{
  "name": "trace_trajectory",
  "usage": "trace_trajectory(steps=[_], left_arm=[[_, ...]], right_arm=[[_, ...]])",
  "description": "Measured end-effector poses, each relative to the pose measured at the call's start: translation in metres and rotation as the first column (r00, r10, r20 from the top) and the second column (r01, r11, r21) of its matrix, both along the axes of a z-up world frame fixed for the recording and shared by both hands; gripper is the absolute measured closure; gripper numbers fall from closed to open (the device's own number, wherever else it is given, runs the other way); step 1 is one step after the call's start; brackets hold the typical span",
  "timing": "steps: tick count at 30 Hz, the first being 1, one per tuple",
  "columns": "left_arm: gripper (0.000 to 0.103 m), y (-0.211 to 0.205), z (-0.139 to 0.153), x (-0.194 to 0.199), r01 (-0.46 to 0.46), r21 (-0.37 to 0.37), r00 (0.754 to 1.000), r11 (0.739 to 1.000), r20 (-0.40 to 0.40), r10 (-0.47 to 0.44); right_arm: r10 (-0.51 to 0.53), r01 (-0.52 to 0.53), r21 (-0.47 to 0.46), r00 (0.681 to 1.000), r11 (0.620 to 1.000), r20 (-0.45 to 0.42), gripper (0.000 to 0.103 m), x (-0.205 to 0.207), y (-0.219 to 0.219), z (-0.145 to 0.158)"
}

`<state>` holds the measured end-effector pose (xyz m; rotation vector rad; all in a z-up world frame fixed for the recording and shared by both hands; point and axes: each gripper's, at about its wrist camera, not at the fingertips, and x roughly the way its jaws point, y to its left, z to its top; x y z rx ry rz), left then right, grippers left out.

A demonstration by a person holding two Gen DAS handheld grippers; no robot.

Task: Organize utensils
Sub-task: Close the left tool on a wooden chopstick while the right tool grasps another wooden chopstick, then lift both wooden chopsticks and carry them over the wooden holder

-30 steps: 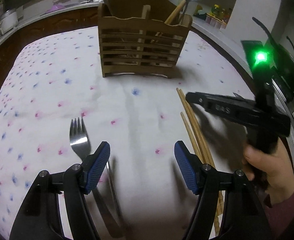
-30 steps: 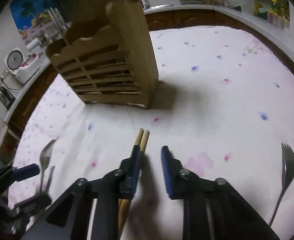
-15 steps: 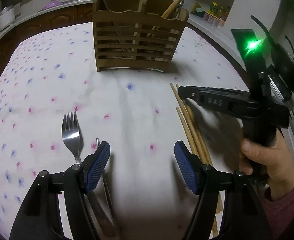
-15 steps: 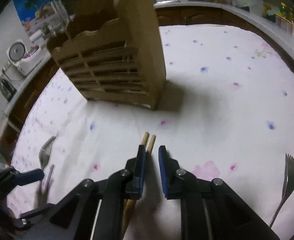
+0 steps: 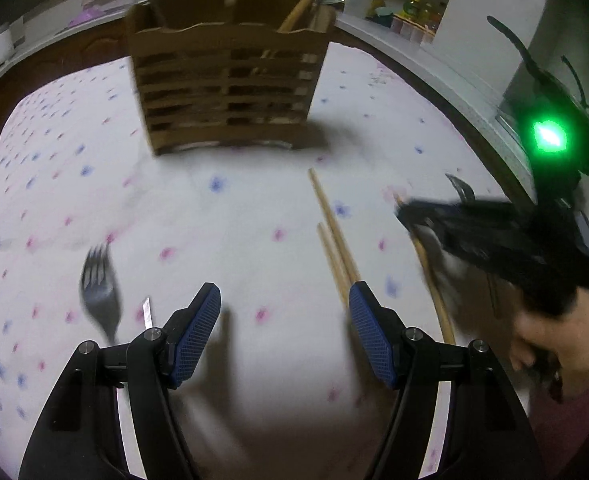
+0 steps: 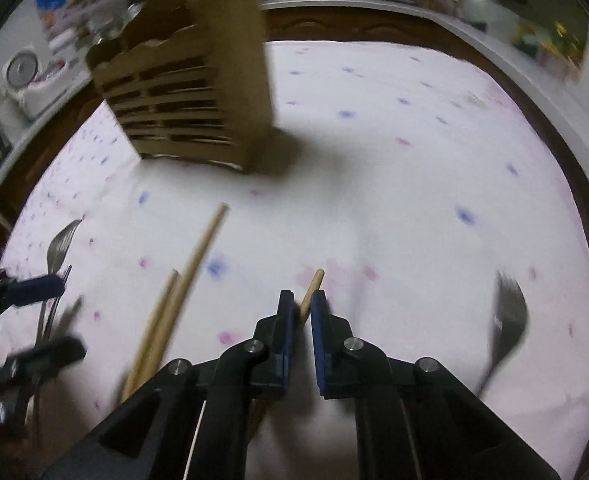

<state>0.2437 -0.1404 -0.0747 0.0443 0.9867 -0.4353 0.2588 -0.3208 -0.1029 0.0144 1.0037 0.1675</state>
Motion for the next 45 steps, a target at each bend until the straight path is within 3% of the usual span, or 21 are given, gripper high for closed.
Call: trace_trajectory(steps=[3, 7, 9, 11, 16, 17, 19, 24, 29, 38, 45], left_arm=[[0.035, -0.017, 0.002, 0.023, -0.007, -0.013, 1.0, 1.0, -0.005, 0.007], [0.037, -0.048, -0.002, 0.055, 0.013, 0.043, 1.0, 0.999, -0.014, -0.012], [0.055, -0.062, -0.01, 0.069, 0.022, 0.086, 0.999, 0.996, -0.041, -0.018], [0.064, -0.07, -0.019, 0.079, 0.034, 0.12, 0.997, 0.992, -0.069, -0.026], [0.069, -0.085, -0.02, 0.078, 0.059, 0.198, 0.998, 0.978, -0.012, -0.058], [0.081, -0.087, -0.021, 0.078, 0.072, 0.196, 0.997, 0.978, -0.007, -0.072], [0.094, -0.09, -0.019, 0.078, 0.082, 0.199, 0.997, 0.977, -0.005, -0.083], [0.099, -0.071, -0.011, 0.076, 0.071, 0.1, 0.997, 0.992, -0.02, -0.07], [0.099, -0.047, 0.011, 0.055, 0.071, 0.022, 0.997, 0.997, 0.018, -0.072], [0.099, 0.005, 0.065, 0.01, 0.055, -0.121, 0.993, 0.991, 0.109, -0.042], [0.099, 0.033, 0.103, -0.014, 0.041, -0.188, 0.982, 0.981, 0.188, -0.005]], right_arm=[[-0.038, 0.037, 0.033, 0.999, 0.999, 0.005, 0.095, -0.011, -0.018, -0.001], [-0.057, 0.056, 0.072, 0.998, 0.996, 0.015, 0.095, -0.019, -0.027, -0.001], [-0.062, 0.06, 0.09, 0.998, 0.994, 0.018, 0.095, -0.017, -0.029, -0.001], [-0.066, 0.064, 0.109, 0.998, 0.992, 0.02, 0.095, -0.017, -0.029, 0.0], [-0.06, 0.057, 0.124, 0.998, 0.991, 0.019, 0.094, -0.015, -0.03, -0.001], [-0.062, 0.058, 0.136, 0.998, 0.989, 0.021, 0.094, -0.014, -0.03, -0.001], [-0.063, 0.059, 0.138, 0.998, 0.989, 0.025, 0.094, -0.015, -0.031, -0.002], [-0.066, 0.062, 0.143, 0.998, 0.988, 0.022, 0.096, -0.017, -0.027, 0.0], [-0.066, 0.055, 0.174, 0.996, 0.983, 0.059, 0.097, -0.028, -0.025, 0.014], [-0.047, 0.006, 0.255, 0.986, 0.967, 0.158, 0.098, -0.051, -0.013, 0.06], [-0.026, -0.043, 0.251, 0.964, 0.967, 0.266, 0.098, -0.071, 0.004, 0.103]])
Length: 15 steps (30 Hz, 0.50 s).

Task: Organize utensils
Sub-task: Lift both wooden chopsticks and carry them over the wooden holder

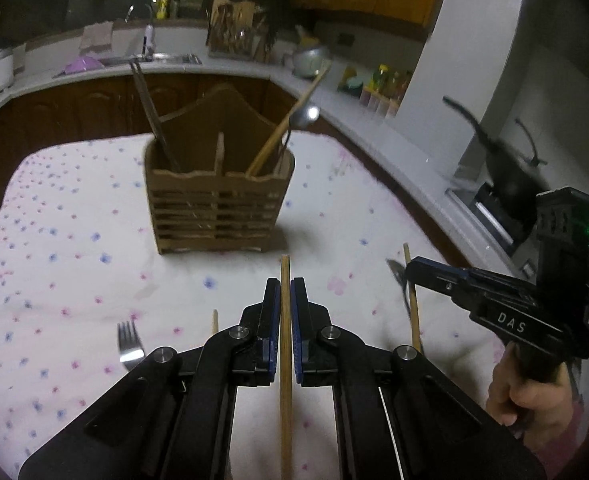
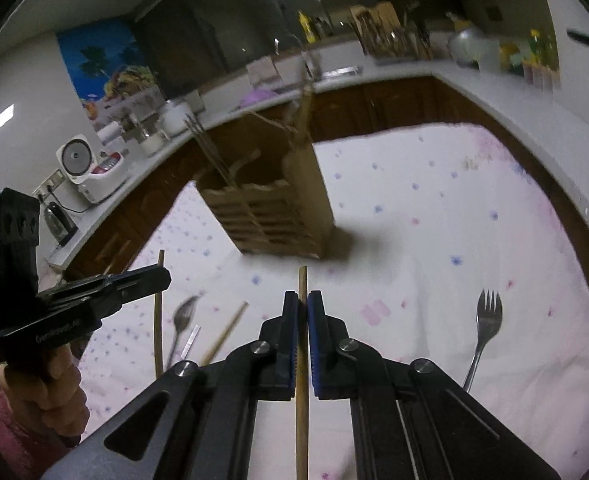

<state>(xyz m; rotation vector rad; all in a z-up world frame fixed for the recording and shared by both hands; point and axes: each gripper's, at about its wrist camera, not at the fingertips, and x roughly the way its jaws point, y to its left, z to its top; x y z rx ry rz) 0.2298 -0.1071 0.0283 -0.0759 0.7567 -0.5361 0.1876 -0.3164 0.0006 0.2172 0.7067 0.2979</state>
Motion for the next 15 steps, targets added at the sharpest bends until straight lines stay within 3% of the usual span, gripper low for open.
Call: trace_trajectory(steps=[8, 15], left_arm=[[0.099, 0.021, 0.02, -0.023, -0.022, -0.042, 0.997, 0.999, 0.068, 0.025], [0.099, 0.037, 0.034, -0.037, -0.036, -0.075, 0.993, 0.997, 0.106, 0.044]], right_arm=[[0.019, -0.018, -0.004, 0.995, 1.0, 0.1, 0.098, -0.018, 0.014, 0.037], [0.024, -0.024, -0.003, 0.989, 1.0, 0.144, 0.098, -0.027, 0.021, 0.052]])
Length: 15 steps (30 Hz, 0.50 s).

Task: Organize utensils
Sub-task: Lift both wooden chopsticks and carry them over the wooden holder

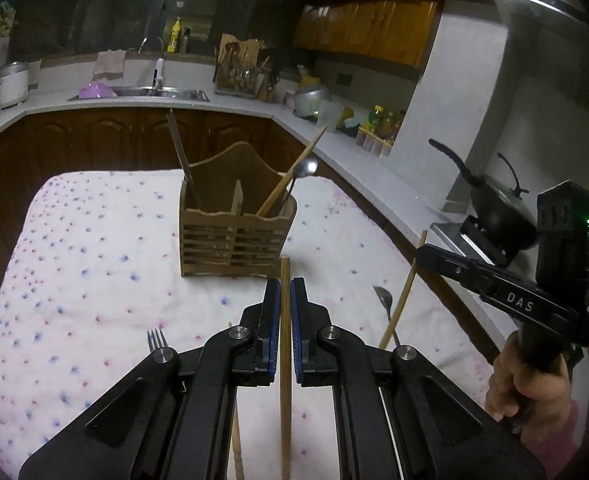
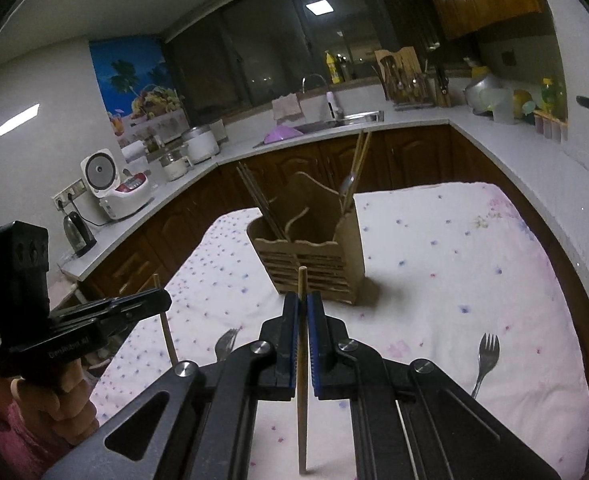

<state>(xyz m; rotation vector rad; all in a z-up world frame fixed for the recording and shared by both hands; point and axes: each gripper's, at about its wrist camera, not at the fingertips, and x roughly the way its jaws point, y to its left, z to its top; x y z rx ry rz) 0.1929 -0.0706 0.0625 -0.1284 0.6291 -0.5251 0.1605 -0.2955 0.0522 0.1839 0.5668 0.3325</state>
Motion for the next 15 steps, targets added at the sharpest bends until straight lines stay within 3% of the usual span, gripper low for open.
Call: trace_trajectory(steps=[15], left_arm=[[0.099, 0.02, 0.035, -0.007, -0.078, -0.019, 0.988, 0.997, 0.132, 0.08]], right_arm=[[0.005, -0.005, -0.005, 0.998, 1.0, 0.063, 0.099, -0.001, 0.008, 0.023]])
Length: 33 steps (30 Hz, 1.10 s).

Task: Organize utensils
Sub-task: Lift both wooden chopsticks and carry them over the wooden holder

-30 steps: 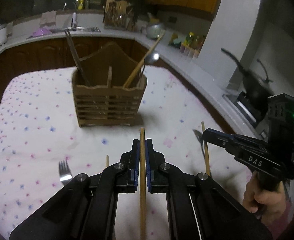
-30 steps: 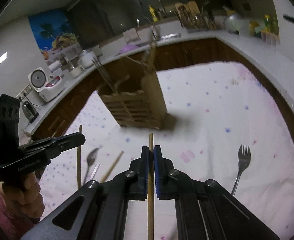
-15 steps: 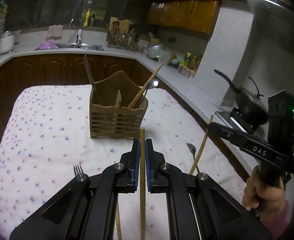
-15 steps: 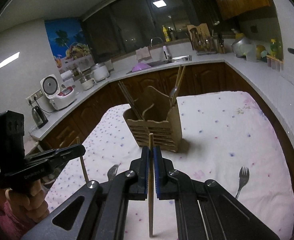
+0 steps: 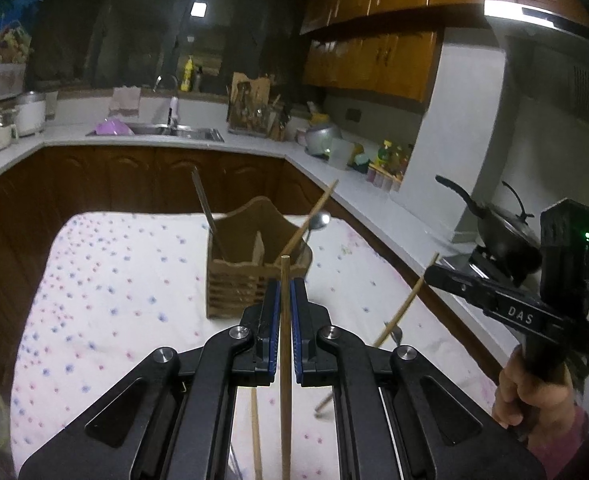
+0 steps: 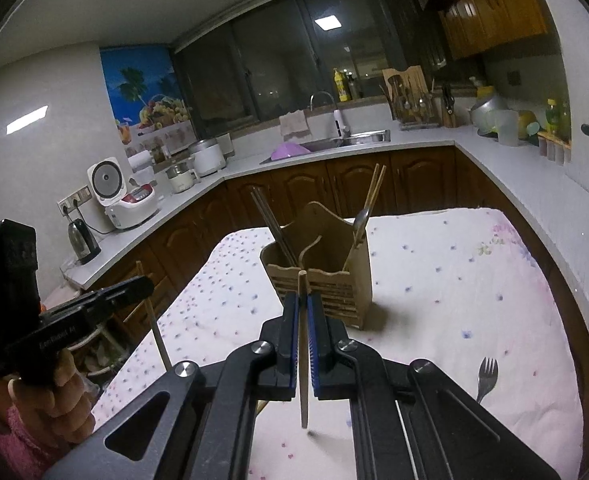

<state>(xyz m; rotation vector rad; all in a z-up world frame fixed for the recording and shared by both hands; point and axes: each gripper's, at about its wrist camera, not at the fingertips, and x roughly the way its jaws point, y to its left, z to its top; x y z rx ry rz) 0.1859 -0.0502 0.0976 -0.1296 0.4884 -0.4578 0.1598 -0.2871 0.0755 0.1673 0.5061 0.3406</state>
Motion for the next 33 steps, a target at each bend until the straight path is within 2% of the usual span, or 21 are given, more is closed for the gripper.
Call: trace_trajectory(steps=[15, 23, 28, 33], left_arm=[[0.099, 0.008, 0.03, 0.023, -0.074, -0.003, 0.991, 0.997, 0.108, 0.074], [0.099, 0.004, 0.063, 0.058, -0.123, -0.008, 0.97, 0.992, 0.209, 0.122], [0.099, -0.002, 0.088, 0.089, -0.164, -0.006, 0.945, 0.987, 0.285, 0.158], [0.099, -0.005, 0.097, 0.118, -0.192, -0.022, 0.933, 0.981, 0.307, 0.19]], right_arm=[[0.008, -0.008, -0.008, 0.998, 1.0, 0.059, 0.099, 0.021, 0.006, 0.028], [-0.001, 0.003, -0.019, 0.992, 1.0, 0.126, 0.099, 0.056, 0.009, 0.064], [-0.021, 0.026, -0.025, 0.984, 0.999, 0.179, 0.099, 0.079, 0.007, 0.09], [-0.044, 0.052, -0.032, 0.977, 0.998, 0.21, 0.099, 0.105, 0.002, 0.104]])
